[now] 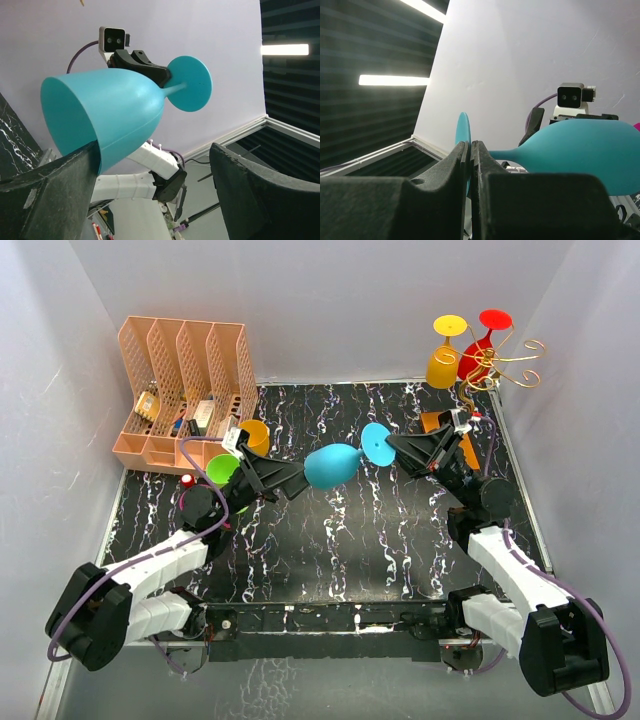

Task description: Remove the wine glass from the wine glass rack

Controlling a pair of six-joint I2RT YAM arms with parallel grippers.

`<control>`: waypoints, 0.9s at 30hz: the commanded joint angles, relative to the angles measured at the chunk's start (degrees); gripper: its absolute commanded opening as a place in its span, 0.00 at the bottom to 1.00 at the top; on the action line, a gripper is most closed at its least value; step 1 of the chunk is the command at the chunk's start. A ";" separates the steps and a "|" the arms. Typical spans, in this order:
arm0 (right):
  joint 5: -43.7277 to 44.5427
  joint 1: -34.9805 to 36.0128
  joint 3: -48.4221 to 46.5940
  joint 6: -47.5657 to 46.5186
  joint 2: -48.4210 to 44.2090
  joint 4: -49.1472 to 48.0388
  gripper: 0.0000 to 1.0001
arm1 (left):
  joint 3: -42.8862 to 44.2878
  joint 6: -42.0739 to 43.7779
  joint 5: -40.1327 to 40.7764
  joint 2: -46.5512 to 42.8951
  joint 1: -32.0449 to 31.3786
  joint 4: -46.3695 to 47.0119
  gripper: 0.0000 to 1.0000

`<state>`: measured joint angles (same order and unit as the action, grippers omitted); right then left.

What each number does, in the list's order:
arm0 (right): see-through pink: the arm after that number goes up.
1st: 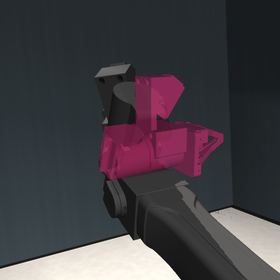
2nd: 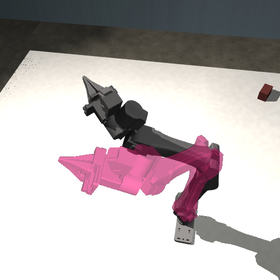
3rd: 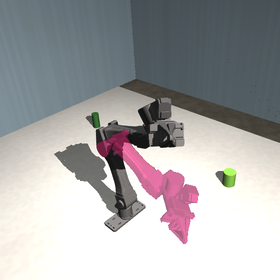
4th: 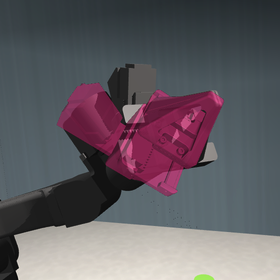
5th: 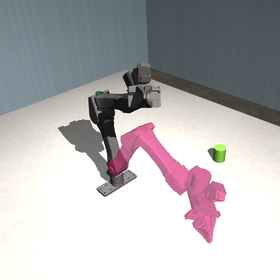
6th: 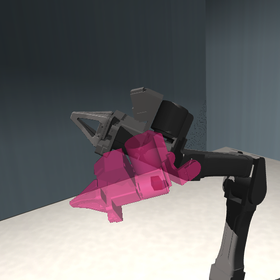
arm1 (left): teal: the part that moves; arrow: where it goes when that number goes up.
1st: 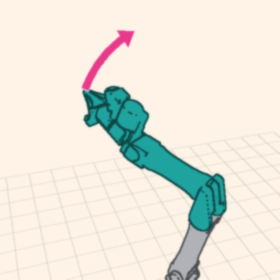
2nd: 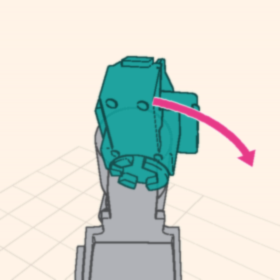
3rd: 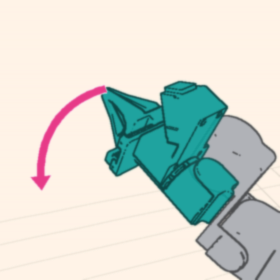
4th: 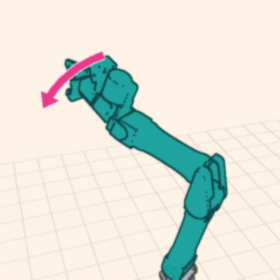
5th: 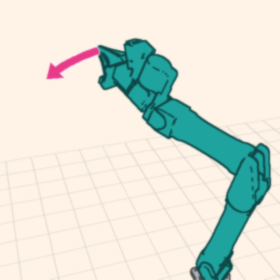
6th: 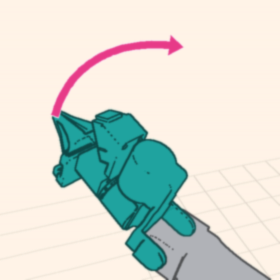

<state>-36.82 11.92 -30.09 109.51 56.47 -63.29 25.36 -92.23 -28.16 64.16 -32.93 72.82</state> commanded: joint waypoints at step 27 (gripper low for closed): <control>4.16 0.88 -3.00 -15.32 -7.99 24.11 0.13 | 7.01 0.51 -3.12 -1.06 -0.86 8.09 0.19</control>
<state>-32.25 12.38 -31.73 98.19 48.86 -40.80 29.15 -92.38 -30.02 65.01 -33.01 76.27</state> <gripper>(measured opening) 0.133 0.246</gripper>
